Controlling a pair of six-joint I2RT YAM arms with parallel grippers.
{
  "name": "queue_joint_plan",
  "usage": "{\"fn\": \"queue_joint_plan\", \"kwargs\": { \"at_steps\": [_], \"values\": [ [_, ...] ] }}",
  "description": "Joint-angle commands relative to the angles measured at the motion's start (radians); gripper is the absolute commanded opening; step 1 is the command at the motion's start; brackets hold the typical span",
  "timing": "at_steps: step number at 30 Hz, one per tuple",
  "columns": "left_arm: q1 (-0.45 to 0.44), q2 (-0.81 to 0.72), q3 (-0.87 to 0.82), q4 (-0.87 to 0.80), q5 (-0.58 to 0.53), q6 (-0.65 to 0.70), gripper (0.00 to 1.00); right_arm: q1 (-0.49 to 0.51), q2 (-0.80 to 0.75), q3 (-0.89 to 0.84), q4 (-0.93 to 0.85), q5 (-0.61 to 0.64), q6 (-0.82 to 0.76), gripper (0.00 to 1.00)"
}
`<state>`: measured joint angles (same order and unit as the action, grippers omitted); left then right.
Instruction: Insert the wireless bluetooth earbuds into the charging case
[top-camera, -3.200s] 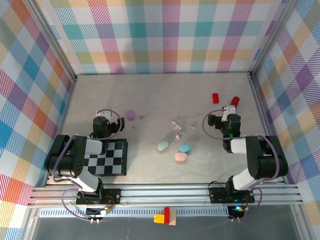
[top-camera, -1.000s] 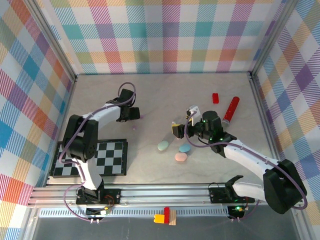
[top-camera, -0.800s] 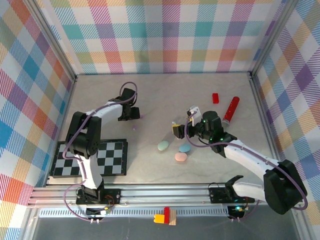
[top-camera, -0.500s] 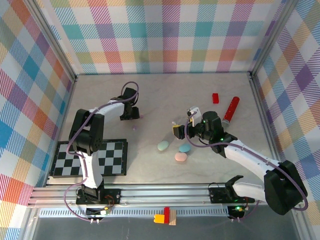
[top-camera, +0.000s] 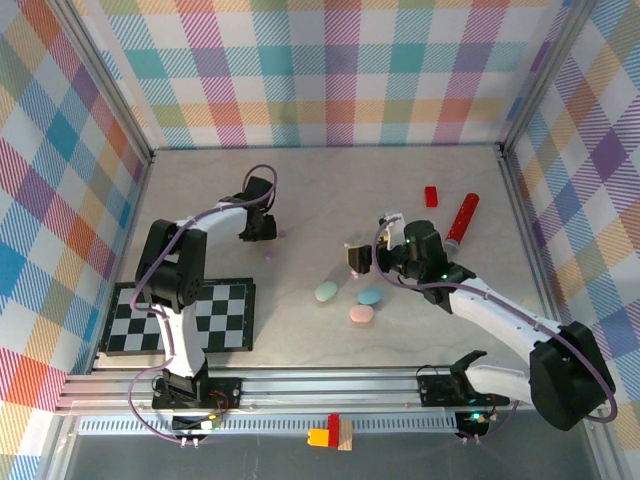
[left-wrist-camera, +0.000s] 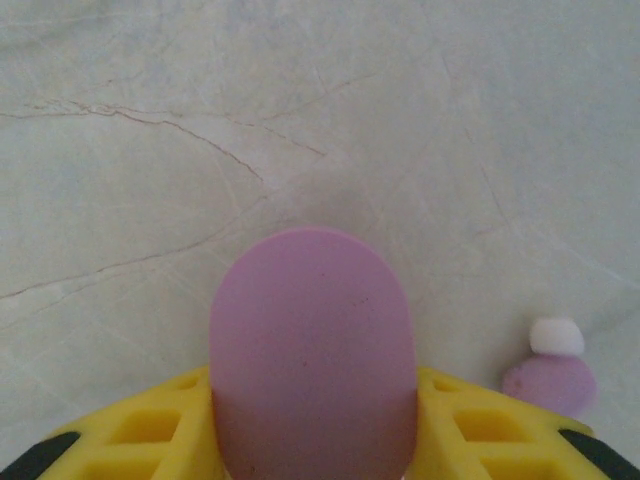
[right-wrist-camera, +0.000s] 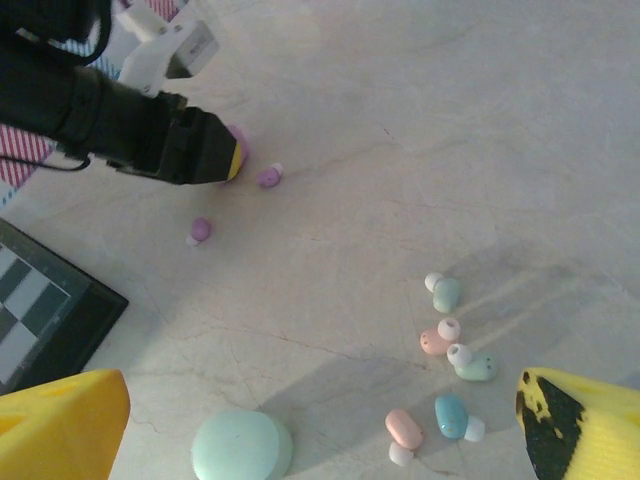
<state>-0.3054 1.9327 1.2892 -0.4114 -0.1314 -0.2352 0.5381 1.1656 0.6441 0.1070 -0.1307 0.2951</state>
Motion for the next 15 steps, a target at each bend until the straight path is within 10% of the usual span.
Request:
{"fn": "queue_joint_plan", "kwargs": {
  "at_steps": [1, 15],
  "values": [
    [-0.011, -0.122, -0.036, 0.037, 0.056, 0.119, 0.42, -0.025, 0.020, 0.102, -0.110, -0.040, 0.142, 0.99],
    [-0.150, -0.441, -0.286, 0.304, 0.551, 0.578, 0.44, -0.126, 0.250, 0.388, -0.318, -0.488, 0.349, 0.99]
  ]
}}
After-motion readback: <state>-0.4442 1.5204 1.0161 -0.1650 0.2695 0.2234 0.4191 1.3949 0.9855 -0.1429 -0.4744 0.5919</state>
